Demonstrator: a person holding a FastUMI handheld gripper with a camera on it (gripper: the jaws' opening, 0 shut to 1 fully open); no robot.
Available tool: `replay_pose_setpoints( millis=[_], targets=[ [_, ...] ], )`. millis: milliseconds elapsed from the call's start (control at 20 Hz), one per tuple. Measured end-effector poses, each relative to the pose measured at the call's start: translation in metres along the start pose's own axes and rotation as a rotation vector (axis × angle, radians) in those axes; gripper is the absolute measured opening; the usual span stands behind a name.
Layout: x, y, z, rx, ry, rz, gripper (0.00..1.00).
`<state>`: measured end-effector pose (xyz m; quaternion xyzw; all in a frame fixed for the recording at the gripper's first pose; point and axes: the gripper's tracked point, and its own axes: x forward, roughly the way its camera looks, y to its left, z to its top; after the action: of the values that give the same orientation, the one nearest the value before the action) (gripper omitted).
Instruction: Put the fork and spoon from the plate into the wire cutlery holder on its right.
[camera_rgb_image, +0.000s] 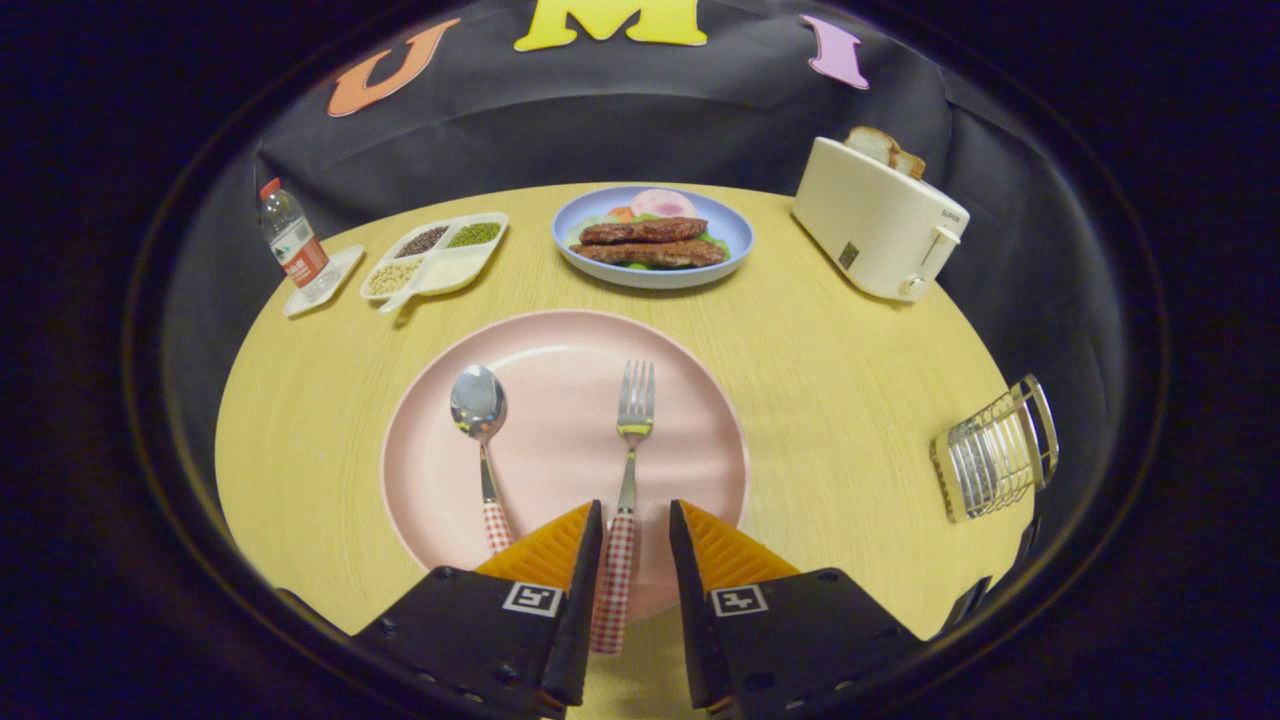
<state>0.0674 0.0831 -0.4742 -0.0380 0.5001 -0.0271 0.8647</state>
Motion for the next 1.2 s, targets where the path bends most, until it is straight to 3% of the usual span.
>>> replay_pose_setpoints(
  millis=[100, 150, 350, 750, 1200],
  targets=[
    [0.0, -0.001, -0.002, 0.026, 0.001, -0.007, 0.36],
    [0.001, 0.0, -0.004, 0.027, 0.018, -0.003, 0.22],
    [-0.002, 0.002, -0.004, 0.026, 0.029, -0.002, 0.09],
    [-0.05, -0.017, 0.014, 0.017, -0.027, 0.048, 0.09],
    [-0.107, -0.041, 0.029, -0.095, -0.161, 0.14, 0.05]
  ],
)
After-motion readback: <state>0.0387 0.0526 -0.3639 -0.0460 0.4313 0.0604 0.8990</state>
